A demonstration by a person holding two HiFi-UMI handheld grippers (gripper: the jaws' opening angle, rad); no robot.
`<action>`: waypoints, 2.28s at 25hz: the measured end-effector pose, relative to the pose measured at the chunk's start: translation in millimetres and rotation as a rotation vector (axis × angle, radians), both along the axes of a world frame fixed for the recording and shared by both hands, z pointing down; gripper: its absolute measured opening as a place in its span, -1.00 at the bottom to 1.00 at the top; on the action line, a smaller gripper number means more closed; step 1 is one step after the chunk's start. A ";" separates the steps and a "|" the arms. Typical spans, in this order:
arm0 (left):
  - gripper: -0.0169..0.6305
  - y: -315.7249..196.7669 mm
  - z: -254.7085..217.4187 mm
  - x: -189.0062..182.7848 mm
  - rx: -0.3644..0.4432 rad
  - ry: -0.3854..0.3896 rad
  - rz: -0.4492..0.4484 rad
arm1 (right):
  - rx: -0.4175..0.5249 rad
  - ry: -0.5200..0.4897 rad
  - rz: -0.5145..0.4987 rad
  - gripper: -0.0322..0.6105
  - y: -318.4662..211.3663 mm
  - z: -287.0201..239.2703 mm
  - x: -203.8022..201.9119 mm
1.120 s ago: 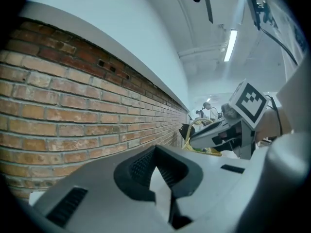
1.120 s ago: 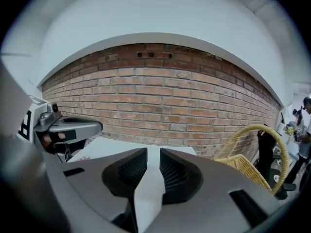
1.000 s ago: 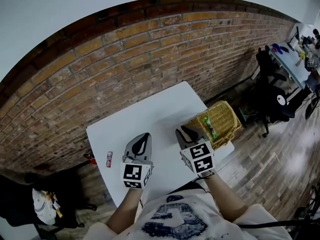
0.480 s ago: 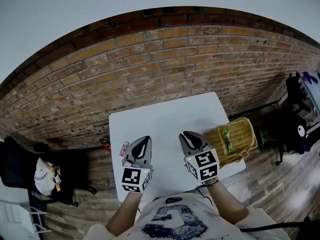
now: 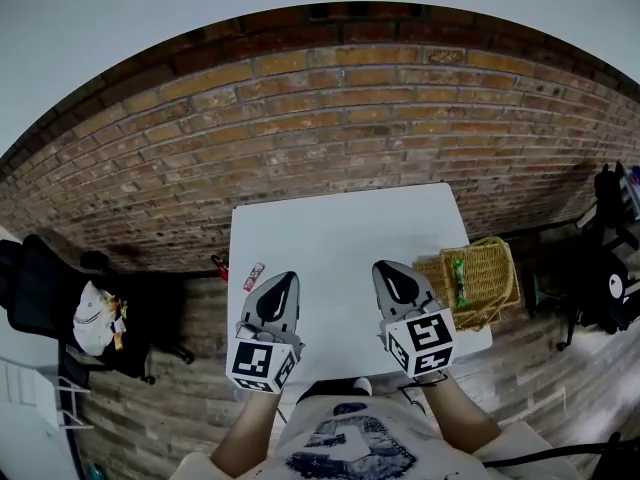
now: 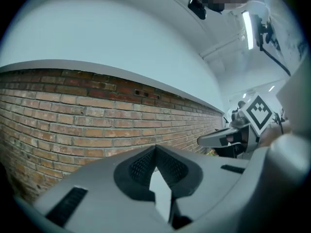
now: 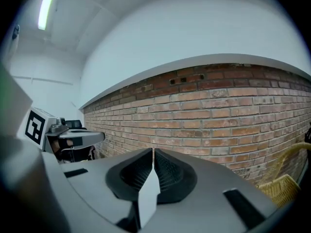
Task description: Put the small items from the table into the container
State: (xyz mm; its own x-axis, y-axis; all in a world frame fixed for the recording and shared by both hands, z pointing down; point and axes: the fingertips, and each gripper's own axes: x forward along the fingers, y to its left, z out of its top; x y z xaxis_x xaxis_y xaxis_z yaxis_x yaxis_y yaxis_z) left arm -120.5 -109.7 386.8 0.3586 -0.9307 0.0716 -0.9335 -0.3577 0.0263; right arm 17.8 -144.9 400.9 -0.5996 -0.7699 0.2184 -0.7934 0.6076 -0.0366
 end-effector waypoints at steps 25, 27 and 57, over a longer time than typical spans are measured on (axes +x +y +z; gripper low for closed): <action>-0.80 33.2 -2.5 23.2 0.000 -0.033 -0.022 | 0.005 -0.005 -0.030 -0.84 35.7 2.1 14.9; -0.80 31.9 -2.1 22.7 -0.001 -0.022 -0.020 | 0.001 -0.005 -0.034 -0.83 34.9 3.4 12.9; -0.80 -20.3 31.3 -131.2 -0.069 -0.006 -0.139 | -0.107 0.075 -0.184 -0.83 -26.8 42.9 -145.3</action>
